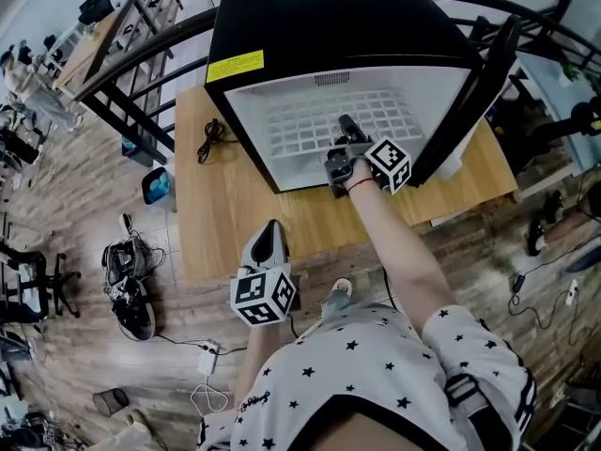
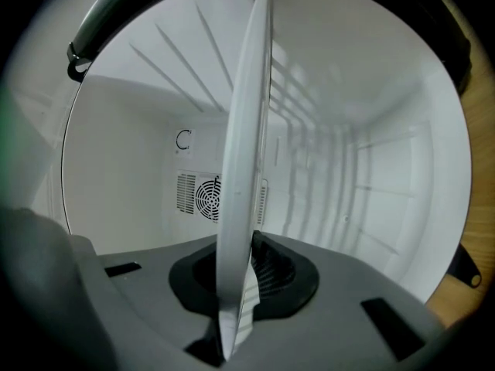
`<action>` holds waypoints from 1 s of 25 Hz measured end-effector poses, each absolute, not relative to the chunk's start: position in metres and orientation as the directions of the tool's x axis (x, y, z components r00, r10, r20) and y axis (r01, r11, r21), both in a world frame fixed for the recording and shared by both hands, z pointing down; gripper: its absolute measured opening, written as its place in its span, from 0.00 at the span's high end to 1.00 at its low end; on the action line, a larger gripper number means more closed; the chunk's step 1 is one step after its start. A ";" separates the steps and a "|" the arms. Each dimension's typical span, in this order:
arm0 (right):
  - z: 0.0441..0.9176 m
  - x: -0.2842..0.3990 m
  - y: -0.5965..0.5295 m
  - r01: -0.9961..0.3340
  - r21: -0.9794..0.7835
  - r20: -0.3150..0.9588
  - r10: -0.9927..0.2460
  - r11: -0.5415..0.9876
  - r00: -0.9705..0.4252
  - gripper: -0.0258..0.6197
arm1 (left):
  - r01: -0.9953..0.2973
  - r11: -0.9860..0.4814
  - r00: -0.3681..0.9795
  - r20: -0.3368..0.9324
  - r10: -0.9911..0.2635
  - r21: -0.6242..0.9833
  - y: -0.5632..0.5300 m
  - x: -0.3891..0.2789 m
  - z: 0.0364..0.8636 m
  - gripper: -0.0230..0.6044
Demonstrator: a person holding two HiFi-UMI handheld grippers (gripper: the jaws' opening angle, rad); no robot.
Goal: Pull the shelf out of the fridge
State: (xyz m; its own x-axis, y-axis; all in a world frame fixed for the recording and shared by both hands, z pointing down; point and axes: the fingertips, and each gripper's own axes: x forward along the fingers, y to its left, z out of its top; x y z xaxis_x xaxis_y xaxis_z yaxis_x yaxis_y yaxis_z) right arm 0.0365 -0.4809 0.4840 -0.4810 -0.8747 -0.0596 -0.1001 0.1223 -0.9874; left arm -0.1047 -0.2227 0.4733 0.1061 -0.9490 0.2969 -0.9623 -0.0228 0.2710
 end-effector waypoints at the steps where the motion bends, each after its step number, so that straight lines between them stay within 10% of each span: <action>1: 0.484 0.037 -0.479 -0.100 -0.987 -0.061 -0.874 0.124 -0.482 0.89 | -0.962 -0.023 0.106 0.297 -0.949 0.271 -0.220 -0.105 0.473 0.95; 25: 0.485 0.050 -0.420 -0.083 -0.991 -0.052 -0.866 0.107 -0.497 0.90 | -0.961 -0.043 0.123 0.287 -0.950 0.272 -0.171 -0.087 0.469 0.95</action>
State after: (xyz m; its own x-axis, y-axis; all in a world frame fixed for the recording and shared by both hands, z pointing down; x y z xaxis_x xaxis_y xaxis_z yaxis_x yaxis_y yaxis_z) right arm 0.0504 -0.4198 0.4850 -0.4973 -0.8660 -0.0520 -0.0831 0.1072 -0.9908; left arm -0.0868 -0.1711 0.4690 0.1233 -0.9500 0.2870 -0.9614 -0.0426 0.2719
